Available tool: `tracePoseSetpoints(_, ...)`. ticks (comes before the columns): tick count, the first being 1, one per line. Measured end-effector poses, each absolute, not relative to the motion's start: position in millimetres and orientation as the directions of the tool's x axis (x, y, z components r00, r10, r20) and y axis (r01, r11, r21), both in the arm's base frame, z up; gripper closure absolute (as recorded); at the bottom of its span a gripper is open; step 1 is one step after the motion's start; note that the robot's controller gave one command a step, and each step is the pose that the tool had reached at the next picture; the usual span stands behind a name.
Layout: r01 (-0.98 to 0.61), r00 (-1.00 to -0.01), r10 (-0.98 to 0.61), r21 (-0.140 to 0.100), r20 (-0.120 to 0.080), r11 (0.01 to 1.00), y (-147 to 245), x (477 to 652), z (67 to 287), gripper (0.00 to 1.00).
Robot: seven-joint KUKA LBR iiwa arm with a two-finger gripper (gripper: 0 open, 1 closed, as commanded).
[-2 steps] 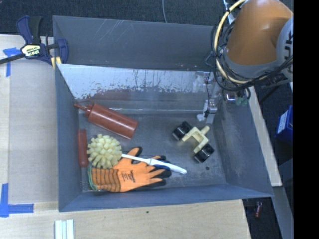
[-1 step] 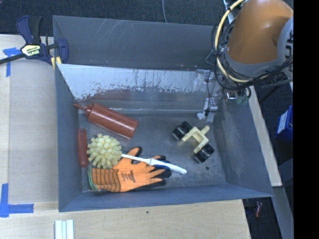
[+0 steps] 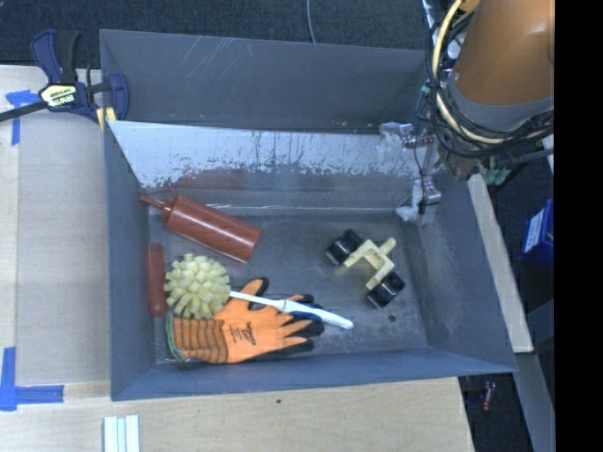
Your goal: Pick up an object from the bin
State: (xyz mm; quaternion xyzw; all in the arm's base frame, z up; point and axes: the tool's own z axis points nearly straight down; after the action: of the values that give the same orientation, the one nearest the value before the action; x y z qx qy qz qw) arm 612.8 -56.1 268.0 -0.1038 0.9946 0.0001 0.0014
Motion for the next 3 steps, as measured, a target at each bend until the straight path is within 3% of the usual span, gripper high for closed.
tracePoseSetpoints(1, -0.257, -0.966, -0.257, -0.004, -0.013, 0.966, -48, 615.2, 222, 0.00)
tracePoseSetpoints(2, -0.293, -0.956, -0.293, -0.007, -0.015, 0.956, -57, 585.4, 161, 0.00)
tracePoseSetpoints(3, -0.319, -0.948, -0.319, -0.009, -0.021, 0.948, -58, 583.7, 102, 0.00)
